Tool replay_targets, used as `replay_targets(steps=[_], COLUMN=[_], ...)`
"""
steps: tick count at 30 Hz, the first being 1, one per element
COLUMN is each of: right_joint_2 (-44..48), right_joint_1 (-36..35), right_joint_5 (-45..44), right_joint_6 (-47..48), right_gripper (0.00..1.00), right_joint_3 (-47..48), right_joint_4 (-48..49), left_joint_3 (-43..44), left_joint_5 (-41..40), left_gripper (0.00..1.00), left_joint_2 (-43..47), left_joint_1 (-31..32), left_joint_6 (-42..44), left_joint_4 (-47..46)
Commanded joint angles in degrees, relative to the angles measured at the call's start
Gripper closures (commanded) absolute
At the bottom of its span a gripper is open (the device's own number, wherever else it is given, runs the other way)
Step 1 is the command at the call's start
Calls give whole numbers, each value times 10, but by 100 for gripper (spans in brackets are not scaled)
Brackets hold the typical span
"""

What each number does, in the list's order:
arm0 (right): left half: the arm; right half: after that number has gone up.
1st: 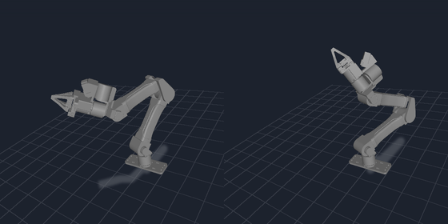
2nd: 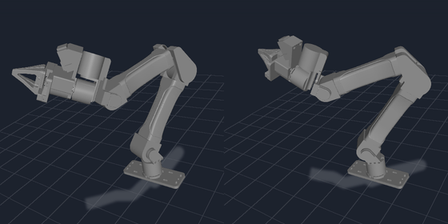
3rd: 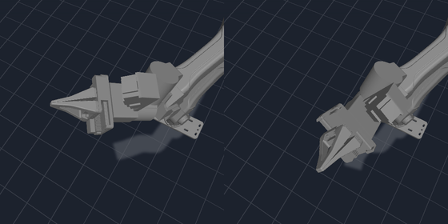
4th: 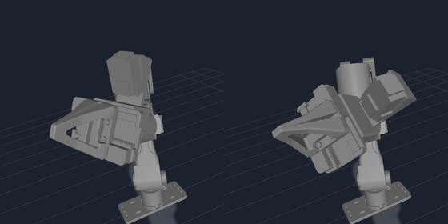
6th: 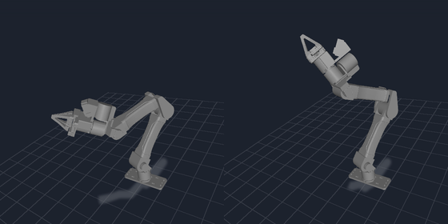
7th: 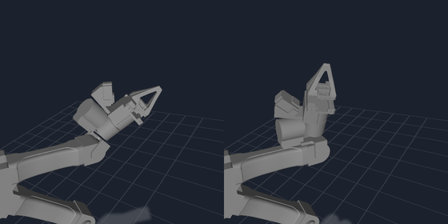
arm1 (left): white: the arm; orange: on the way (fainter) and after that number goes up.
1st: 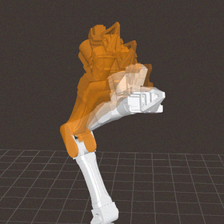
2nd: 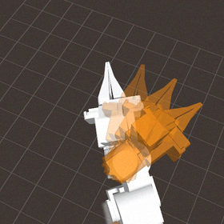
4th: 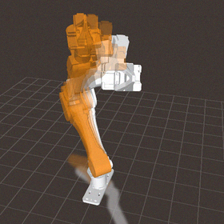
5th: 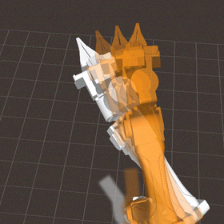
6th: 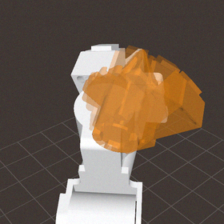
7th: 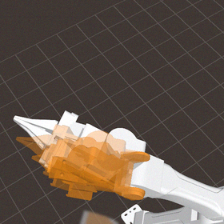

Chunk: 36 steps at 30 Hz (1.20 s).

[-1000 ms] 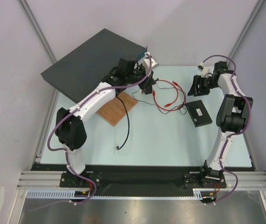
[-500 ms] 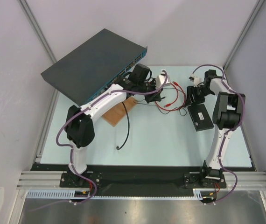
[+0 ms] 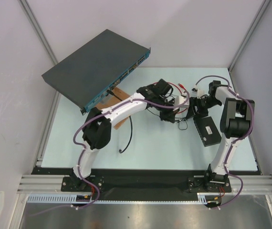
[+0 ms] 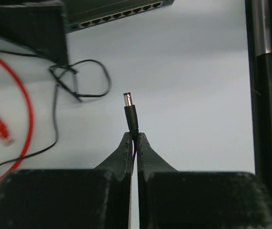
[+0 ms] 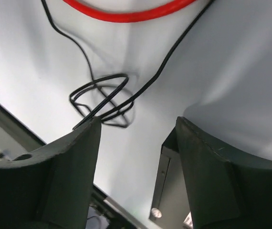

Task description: Insert the plug into the switch port

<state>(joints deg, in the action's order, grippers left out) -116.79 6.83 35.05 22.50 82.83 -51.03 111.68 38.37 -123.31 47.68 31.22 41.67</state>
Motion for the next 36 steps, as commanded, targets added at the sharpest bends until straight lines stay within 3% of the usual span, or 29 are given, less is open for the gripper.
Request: replay_targets(steps=[1,6,11,15,30,36], right_joint_2=[46,63,75,82,89,117], right_joint_1=[33,95,124,129,130,126], right_joint_5=[30,25,-37,-88,-18,-2], right_joint_6=[-38,-28,-23,-23,-49,-62], right_gripper=[31,18,25,26,36,34], right_joint_3=[35,81,53,19,-106,-140], right_joint_4=[-28,-79,-66,-23,-62,-50], left_joint_3=[16,-6,-51,-43,-3,-22], left_joint_5=[22,-3,-21,-27,-53,-54], left_gripper=[100,100,100,100,100,100], left_joint_2=[-23,-40,-59,-86,-142,-130], left_joint_1=[24,56,58,58,60,59], left_joint_6=[-38,-119,-206,-252,-301,-296], left_joint_4=[-28,-112,-233,-262,-155,-156])
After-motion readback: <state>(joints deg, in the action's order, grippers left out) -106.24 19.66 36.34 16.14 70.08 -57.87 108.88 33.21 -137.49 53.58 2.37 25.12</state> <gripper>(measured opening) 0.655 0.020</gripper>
